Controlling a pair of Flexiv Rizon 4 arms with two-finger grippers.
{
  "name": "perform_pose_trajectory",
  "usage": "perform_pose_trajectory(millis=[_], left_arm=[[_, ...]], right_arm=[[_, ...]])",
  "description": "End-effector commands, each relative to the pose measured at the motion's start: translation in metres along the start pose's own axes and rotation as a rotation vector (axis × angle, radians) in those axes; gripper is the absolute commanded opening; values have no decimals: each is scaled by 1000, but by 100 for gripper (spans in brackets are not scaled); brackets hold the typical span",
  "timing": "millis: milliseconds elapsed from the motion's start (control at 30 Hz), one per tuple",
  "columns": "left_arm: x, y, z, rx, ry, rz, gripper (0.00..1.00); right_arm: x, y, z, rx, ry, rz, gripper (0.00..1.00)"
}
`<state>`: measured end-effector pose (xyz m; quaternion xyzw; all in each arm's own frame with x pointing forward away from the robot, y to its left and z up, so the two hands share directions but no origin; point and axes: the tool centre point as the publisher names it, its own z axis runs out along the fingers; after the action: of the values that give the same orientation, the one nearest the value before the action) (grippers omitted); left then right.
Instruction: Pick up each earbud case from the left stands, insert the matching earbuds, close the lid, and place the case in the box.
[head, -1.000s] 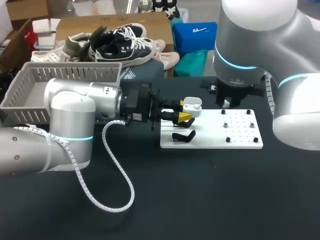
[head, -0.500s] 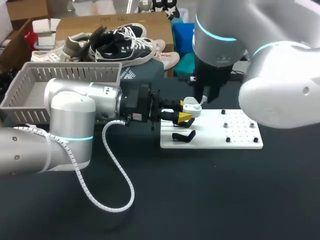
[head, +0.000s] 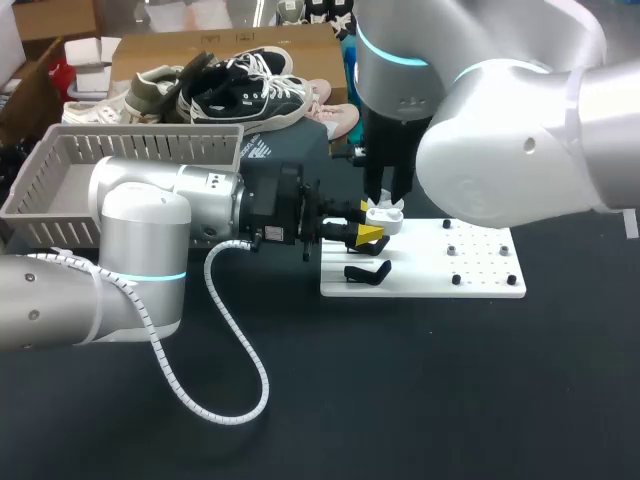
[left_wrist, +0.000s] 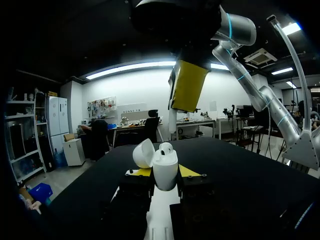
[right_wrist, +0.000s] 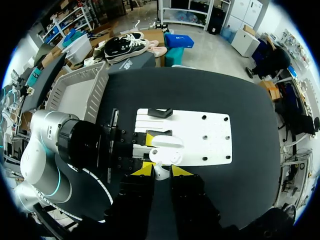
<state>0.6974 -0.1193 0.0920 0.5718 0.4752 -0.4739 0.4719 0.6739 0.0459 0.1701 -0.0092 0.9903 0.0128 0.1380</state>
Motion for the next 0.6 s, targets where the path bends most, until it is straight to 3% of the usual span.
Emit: perform_pose_trajectory(millis=[33, 600], left_arm=[[0, 1, 0, 1, -1, 1, 0], [0, 1, 0, 1, -1, 1, 0]], right_arm=[[-2, 1, 4, -6, 6, 0, 0], [-3, 4, 16, -54, 16, -76, 0]])
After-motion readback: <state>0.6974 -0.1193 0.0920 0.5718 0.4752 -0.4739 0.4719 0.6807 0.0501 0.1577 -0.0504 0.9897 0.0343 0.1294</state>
